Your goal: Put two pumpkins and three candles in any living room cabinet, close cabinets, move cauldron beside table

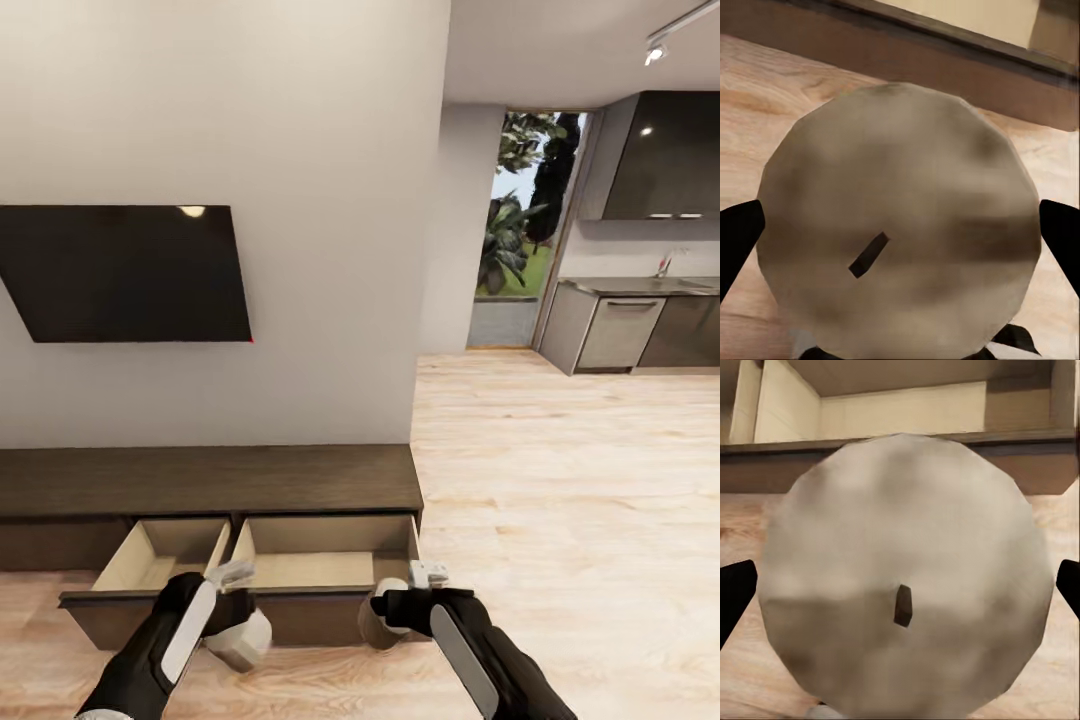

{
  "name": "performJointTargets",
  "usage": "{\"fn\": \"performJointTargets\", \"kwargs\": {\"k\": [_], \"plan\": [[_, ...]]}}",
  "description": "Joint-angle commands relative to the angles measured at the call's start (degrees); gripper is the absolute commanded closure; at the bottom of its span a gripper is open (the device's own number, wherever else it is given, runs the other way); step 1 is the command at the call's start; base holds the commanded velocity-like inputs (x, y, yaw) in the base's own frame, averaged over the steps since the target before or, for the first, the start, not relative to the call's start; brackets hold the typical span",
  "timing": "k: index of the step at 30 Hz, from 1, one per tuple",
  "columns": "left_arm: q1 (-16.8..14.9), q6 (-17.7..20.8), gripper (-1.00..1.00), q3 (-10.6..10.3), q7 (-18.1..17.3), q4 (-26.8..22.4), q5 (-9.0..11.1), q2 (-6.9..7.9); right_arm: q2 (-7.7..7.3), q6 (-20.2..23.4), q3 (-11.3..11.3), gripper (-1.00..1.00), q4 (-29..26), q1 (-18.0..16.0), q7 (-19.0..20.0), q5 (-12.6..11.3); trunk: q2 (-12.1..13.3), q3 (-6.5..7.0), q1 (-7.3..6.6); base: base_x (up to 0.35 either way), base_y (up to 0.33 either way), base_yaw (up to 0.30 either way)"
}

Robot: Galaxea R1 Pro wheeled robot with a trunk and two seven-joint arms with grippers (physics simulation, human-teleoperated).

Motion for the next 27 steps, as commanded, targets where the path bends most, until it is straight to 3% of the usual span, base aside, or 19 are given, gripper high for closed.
{"fn": "performJointTargets", "kwargs": {"k": [1,4,7,11,15,19,27], "plan": [[0.0,3.1,1.00,0.3,0.5,-3.3,0.8,-0.08,0.01,2.7,0.1,1.00,-2.6,-0.1,-2.0,-0.6,-0.1,-0.11,0.01,0.000,0.000,0.000],[-0.1,6.4,1.00,0.5,0.6,-6.5,0.9,-0.23,-0.01,4.9,0.1,1.00,-5.4,-0.1,-3.4,-0.7,-0.1,-0.11,0.01,0.000,0.000,0.000],[-0.3,7.1,1.00,0.6,0.4,-6.9,1.8,-0.12,-0.03,5.3,0.0,1.00,-5.9,-0.1,-3.6,-0.7,-0.1,-0.11,0.01,0.000,0.000,0.000],[-0.8,7.4,1.00,0.7,0.2,-6.6,6.8,0.23,-0.02,5.2,-0.2,1.00,-6.2,-0.1,-3.7,-0.9,-0.1,-0.11,0.01,0.000,0.000,0.000],[-0.9,7.4,1.00,0.8,0.5,-6.6,10.3,2.89,-0.02,5.0,-0.2,1.00,-6.1,-0.1,-3.7,-1.0,-0.1,-0.11,0.01,0.000,0.000,0.000],[-0.9,7.4,1.00,0.8,0.5,-6.9,10.8,3.96,-0.04,4.8,-0.3,1.00,-6.0,-0.1,-3.7,-1.0,-0.1,-0.11,0.01,0.000,0.000,0.000],[-0.9,7.3,1.00,0.8,0.6,-7.0,10.8,4.16,-0.07,4.1,-0.3,1.00,-6.1,-0.1,-3.7,-1.2,-0.1,-0.11,0.01,0.044,0.057,0.000]]}}
